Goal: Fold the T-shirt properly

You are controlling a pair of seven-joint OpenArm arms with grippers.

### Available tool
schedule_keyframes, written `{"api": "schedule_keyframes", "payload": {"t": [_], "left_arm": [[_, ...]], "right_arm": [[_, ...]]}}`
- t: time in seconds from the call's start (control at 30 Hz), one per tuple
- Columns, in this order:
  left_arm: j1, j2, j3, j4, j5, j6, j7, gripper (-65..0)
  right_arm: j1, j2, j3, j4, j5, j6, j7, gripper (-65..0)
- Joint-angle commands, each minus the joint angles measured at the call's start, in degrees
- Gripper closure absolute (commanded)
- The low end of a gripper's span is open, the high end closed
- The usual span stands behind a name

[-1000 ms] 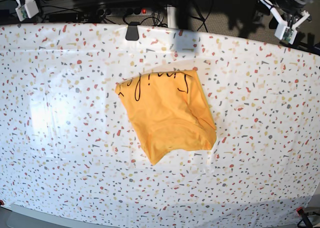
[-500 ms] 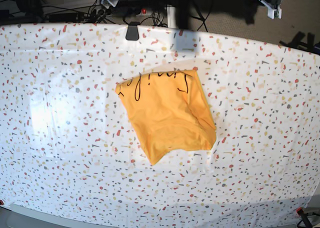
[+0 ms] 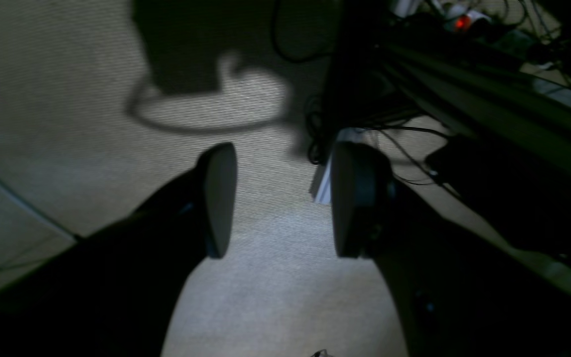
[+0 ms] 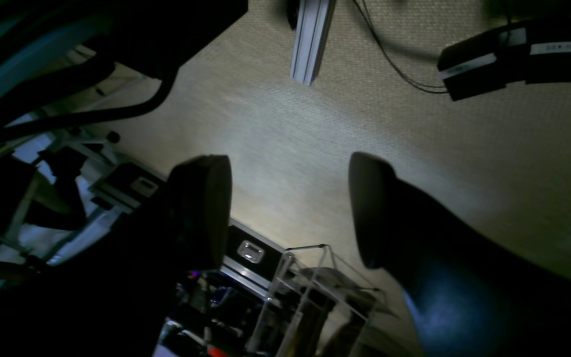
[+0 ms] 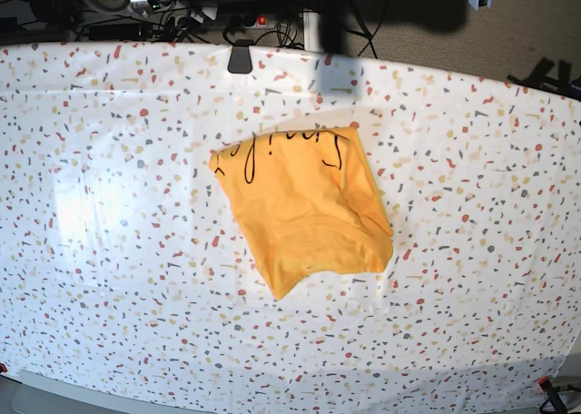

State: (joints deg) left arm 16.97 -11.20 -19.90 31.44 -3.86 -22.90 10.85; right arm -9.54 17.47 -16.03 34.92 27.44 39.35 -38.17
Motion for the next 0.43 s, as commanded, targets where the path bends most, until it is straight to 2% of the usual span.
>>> {"api": "schedule_keyframes", "payload": {"t": [0.0, 0.4], "left_arm": [[0.5, -0.6, -0.2, 0.3, 0.0, -0.2, -0.3, -29.6], [0.5, -0.6, -0.2, 0.3, 0.0, -0.2, -2.4, -29.6]], "right_arm": [[-0.1, 0.6, 0.0, 0.2, 1.4, 0.6, -0.4, -37.3], [1.6, 0.3, 0.0, 0.4, 3.2, 0.6, -0.6, -37.3]]}}
